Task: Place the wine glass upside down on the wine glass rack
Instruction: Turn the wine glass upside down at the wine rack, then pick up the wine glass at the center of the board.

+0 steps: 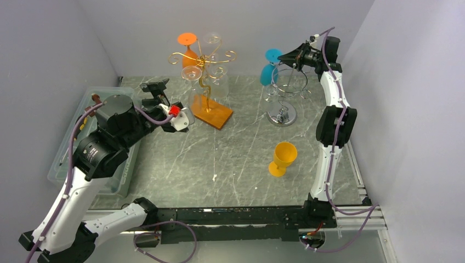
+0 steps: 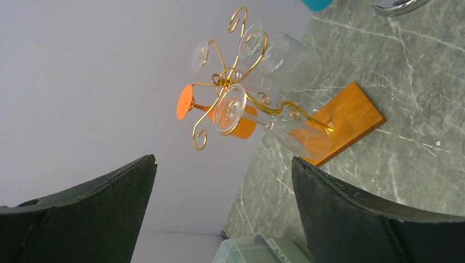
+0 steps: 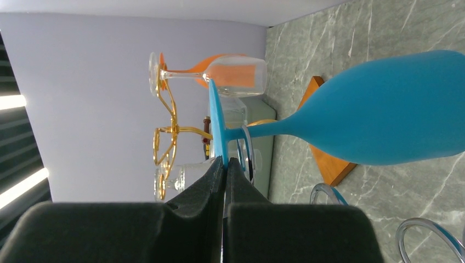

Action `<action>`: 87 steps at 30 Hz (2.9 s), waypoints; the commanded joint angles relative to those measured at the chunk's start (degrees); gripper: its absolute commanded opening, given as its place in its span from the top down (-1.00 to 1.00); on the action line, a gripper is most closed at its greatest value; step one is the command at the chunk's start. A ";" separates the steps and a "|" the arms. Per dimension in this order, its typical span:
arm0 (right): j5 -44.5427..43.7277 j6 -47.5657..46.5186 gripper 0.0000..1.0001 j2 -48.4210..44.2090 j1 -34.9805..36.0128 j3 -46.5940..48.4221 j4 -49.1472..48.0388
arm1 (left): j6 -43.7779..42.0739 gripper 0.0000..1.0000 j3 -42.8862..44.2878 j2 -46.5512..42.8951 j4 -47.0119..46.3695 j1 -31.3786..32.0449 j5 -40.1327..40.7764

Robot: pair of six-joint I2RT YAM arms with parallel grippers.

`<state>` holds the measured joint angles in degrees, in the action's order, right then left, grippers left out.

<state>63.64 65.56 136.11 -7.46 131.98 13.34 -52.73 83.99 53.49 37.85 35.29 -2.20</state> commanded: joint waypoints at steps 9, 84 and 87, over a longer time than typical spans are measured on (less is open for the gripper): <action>1.06 -1.84 1.00 -6.33 -1.50 -2.33 -0.12 | -0.09 -0.99 -0.88 -1.00 -3.04 0.11 0.30; -60.67 -32.65 -0.70 -70.76 16.92 -50.94 35.56 | 8.35 -0.99 -4.03 -0.76 -3.60 0.13 -7.16; -60.75 -32.86 -0.67 -76.35 17.46 -57.51 38.67 | 8.07 -0.99 -4.69 -0.68 -3.17 0.13 -7.66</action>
<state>9.78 35.22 65.63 9.45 80.90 44.05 -45.78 79.83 52.77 36.25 35.29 -8.01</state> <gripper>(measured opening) 0.843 0.995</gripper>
